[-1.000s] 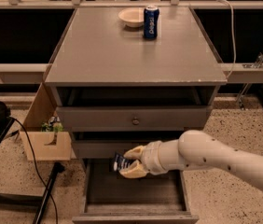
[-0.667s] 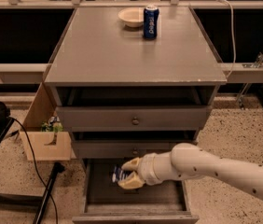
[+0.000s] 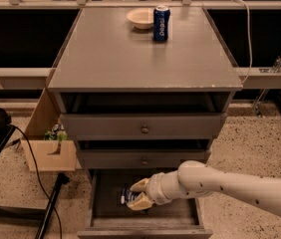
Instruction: Place rxbar blueberry into bottom drawer
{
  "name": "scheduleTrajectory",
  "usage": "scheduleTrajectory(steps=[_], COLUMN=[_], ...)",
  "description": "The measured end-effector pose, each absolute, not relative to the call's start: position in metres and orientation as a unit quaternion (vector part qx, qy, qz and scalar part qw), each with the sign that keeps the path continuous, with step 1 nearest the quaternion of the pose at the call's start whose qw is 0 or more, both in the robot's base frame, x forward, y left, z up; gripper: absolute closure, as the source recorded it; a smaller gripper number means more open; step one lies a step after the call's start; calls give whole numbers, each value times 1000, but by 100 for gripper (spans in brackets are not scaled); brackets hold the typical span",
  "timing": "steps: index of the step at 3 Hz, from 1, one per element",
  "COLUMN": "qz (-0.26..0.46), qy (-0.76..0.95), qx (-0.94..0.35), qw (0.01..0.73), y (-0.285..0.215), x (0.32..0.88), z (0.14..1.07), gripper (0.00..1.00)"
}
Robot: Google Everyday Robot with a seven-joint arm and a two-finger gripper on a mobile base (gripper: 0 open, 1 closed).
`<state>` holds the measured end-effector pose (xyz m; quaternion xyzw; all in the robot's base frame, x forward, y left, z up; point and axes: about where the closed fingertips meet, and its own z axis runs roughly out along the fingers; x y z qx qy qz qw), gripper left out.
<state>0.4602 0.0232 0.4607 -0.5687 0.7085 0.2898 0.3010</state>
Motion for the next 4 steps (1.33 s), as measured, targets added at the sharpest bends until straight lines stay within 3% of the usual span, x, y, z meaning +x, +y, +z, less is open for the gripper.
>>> scheduleTrajectory(steps=[4], qz=[266], qy=[694], qx=[-605], qw=[284], y=[3], x=[492], z=[328], gripper=[100])
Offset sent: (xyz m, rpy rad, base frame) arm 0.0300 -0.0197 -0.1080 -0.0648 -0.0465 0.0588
